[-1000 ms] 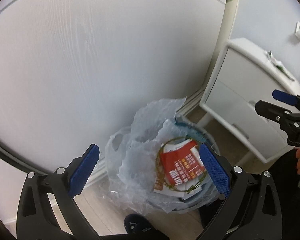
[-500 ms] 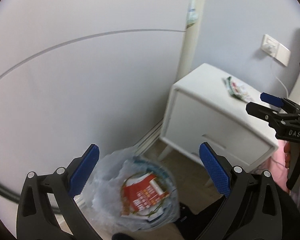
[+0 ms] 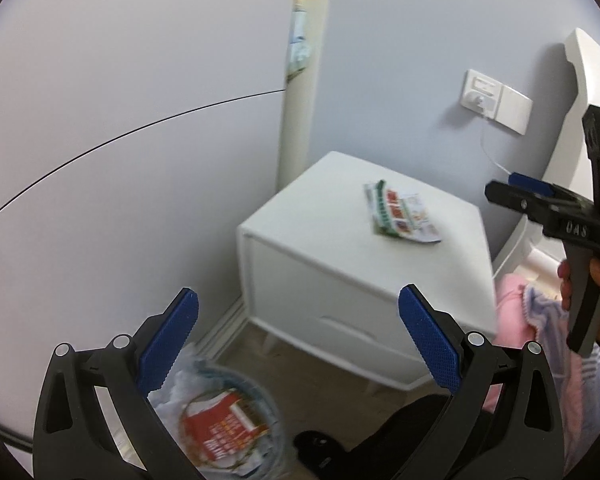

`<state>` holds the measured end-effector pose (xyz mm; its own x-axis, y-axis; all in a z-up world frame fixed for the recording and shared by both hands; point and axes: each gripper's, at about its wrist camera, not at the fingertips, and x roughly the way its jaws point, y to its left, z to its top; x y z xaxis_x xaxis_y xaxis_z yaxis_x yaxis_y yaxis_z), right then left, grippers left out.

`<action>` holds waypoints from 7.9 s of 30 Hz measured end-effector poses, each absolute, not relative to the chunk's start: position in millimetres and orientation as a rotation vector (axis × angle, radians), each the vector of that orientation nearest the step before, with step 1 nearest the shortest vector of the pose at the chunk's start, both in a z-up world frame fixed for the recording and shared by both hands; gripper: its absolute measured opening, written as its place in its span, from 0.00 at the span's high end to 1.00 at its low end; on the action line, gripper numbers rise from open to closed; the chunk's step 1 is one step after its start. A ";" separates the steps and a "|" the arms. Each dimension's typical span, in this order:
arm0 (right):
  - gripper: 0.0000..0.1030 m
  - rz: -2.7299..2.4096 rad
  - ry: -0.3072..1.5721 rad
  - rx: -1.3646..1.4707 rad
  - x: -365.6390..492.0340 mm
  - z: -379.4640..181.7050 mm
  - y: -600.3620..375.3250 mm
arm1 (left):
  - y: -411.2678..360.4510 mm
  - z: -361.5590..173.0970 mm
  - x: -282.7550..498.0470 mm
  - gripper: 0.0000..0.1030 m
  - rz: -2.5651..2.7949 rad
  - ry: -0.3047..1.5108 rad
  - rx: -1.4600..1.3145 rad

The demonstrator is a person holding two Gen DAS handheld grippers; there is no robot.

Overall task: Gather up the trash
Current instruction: 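Withdraw both open grippers from the wastebasket back toward the bedside table, then reach both grippers to the edge of the green-and-white flyer, then close the right gripper on the flyer edge while the left gripper also closes on it, then lift the flyer with both grippers and carry it over the wastebasket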

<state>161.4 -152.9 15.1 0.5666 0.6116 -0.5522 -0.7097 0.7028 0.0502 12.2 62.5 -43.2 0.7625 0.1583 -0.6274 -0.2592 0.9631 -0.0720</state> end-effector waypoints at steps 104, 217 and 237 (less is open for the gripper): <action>0.83 0.678 0.906 -0.167 376.9 -111.4 -133.0 | -18.3 -151.5 250.8 0.62 0.137 0.869 -0.314; 0.95 1.070 0.630 -0.300 81.4 -2.7 20.8 | 106.4 -83.0 -28.3 1.00 0.457 0.674 -0.379; 0.95 1.174 0.816 -0.384 45.0 -96.1 85.4 | 149.7 -158.5 -92.3 1.00 0.564 0.790 -0.464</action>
